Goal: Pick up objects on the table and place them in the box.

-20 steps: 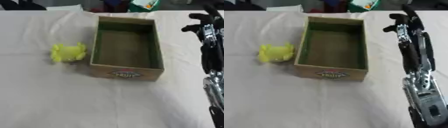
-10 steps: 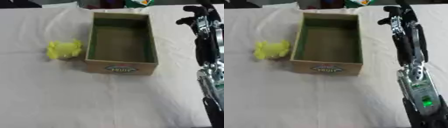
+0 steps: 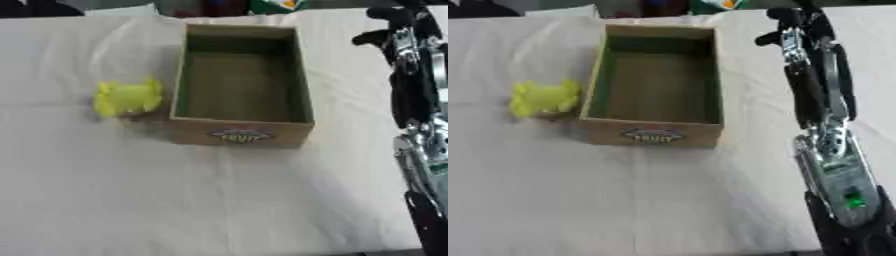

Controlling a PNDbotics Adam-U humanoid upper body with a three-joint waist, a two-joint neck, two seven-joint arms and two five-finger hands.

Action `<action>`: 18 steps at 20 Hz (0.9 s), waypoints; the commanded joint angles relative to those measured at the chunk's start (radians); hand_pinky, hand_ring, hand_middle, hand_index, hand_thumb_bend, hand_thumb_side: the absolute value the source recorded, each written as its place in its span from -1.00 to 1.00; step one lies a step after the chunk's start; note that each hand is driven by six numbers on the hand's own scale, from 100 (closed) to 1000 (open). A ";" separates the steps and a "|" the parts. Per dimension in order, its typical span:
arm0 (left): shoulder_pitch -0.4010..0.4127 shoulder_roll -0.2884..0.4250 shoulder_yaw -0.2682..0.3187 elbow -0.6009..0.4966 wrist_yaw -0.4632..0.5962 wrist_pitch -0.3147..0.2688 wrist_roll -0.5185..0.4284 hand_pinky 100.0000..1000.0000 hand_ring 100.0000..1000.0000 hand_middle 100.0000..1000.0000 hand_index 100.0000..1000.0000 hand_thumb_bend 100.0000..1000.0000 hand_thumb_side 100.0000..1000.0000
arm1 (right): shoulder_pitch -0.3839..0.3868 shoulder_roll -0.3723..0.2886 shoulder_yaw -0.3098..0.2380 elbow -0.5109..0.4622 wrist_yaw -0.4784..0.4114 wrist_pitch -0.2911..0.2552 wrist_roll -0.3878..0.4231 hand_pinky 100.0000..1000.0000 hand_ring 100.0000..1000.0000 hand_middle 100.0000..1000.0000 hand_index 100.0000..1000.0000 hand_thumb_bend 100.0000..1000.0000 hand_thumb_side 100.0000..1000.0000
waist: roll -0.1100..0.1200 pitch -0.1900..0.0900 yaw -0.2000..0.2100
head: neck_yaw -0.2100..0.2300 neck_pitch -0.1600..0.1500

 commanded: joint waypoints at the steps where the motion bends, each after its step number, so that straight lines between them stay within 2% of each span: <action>1: -0.011 0.112 -0.038 0.011 -0.050 0.049 -0.007 0.04 0.22 0.26 0.72 -1.00 0.26 | -0.004 -0.025 0.000 -0.020 0.002 0.003 0.002 0.58 0.13 0.42 0.89 -1.00 0.46 | 0.006 -0.021 -0.001 | 0.004 0.011; 6: -0.074 0.237 -0.144 0.060 -0.127 0.125 -0.080 0.06 0.25 0.30 0.75 -1.00 0.24 | -0.007 -0.026 0.006 -0.020 -0.001 0.006 0.010 0.58 0.13 0.42 0.89 -1.00 0.47 | 0.007 -0.026 -0.005 | 0.021 0.004; 11: -0.159 0.354 -0.257 0.111 -0.200 0.135 -0.152 0.07 0.28 0.32 0.75 -1.00 0.26 | -0.007 -0.024 0.012 -0.020 -0.004 0.008 0.017 0.59 0.13 0.42 0.89 -1.00 0.47 | 0.006 -0.028 -0.015 | 0.040 -0.013; 13: -0.196 0.375 -0.297 0.135 -0.229 0.126 -0.181 0.08 0.29 0.34 0.75 -1.00 0.27 | -0.009 -0.024 0.014 -0.020 -0.005 0.008 0.020 0.59 0.13 0.42 0.89 -1.00 0.47 | 0.007 -0.029 -0.019 | 0.045 -0.015; 18: -0.278 0.373 -0.370 0.185 -0.310 0.105 -0.262 0.12 0.37 0.40 0.77 -1.00 0.40 | -0.009 -0.024 0.019 -0.020 -0.008 0.009 0.025 0.59 0.13 0.42 0.89 -1.00 0.46 | 0.009 -0.031 -0.024 | 0.053 -0.017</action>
